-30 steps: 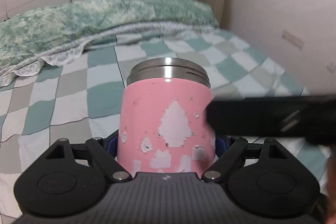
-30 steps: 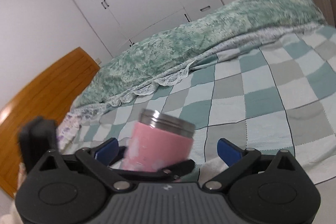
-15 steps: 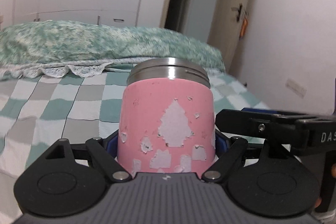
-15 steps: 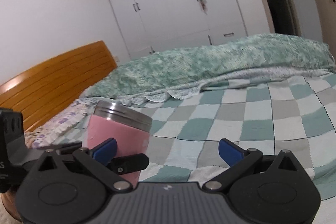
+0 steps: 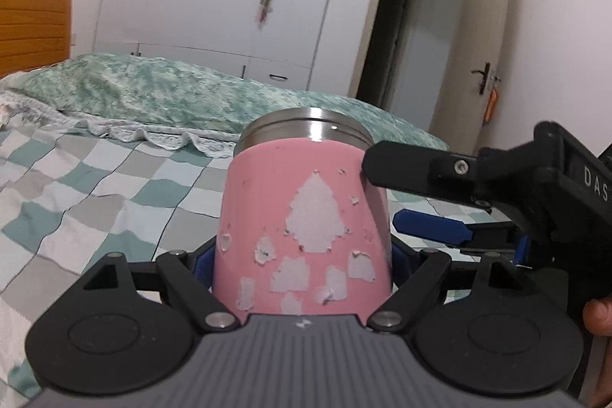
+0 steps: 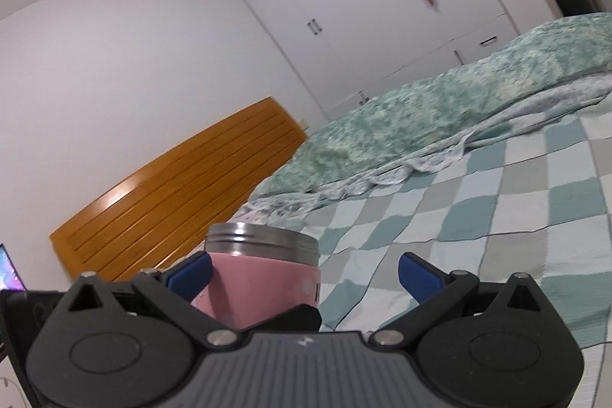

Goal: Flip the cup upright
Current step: 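Lift the pink cup with the left gripper and rotate it rim-up, then grasp the upright pink cup with the right gripper while the left gripper releases it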

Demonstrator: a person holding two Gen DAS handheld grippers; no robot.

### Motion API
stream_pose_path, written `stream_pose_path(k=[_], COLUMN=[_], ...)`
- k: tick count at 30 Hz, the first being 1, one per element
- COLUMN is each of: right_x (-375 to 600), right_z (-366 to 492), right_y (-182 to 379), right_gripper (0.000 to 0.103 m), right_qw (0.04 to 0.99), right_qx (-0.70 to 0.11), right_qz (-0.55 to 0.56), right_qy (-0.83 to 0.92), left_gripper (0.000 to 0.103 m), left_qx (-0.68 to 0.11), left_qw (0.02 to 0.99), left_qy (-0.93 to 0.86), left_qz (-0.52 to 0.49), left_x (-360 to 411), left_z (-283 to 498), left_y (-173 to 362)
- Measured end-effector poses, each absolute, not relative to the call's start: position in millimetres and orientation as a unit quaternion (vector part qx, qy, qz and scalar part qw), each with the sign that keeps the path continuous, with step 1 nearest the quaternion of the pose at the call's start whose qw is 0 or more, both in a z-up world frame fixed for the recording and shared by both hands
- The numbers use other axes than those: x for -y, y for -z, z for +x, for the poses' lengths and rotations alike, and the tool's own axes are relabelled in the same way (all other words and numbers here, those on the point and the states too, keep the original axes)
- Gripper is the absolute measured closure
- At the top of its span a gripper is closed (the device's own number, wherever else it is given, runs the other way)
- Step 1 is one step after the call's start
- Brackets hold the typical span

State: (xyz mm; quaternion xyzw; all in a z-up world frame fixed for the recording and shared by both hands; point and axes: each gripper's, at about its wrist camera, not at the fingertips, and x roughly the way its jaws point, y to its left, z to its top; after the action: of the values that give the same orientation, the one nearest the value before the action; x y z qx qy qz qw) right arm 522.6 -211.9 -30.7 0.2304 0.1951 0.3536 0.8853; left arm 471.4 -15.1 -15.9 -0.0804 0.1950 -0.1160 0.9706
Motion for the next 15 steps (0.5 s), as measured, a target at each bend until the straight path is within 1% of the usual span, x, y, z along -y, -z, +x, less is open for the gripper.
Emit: stream_pose_path(k=[2, 4, 11, 15], right_x=[205.5, 198.0, 182.1, 182.5], right_z=[513.3, 507.2, 480.0, 462.5], right_y=[25.3, 20.6, 5.8, -5.1], right_gripper=[0.000, 0.000, 0.000, 0.001], right_qw=[0.903, 0.908, 0.891, 0.881], right_qx=[-0.162, -0.150, -0.169, -0.198], right_qz=[0.191, 0.163, 0.136, 0.140], right_qy=[-0.349, -0.357, -0.398, -0.406], left_gripper=[0.019, 0.019, 0.019, 0.019], left_qx=[-0.190, -0.186, -0.148, -0.119], left_qw=[0.971, 0.972, 0.977, 0.980], left_qy=[0.115, 0.110, 0.122, 0.137], left_qz=[-0.087, -0.088, -0.088, -0.076], left_x=[13.0, 14.1, 21.8, 29.8], left_z=[461.9, 454.2, 420.2, 394.1], left_y=[20.0, 22.3, 19.5, 13.0])
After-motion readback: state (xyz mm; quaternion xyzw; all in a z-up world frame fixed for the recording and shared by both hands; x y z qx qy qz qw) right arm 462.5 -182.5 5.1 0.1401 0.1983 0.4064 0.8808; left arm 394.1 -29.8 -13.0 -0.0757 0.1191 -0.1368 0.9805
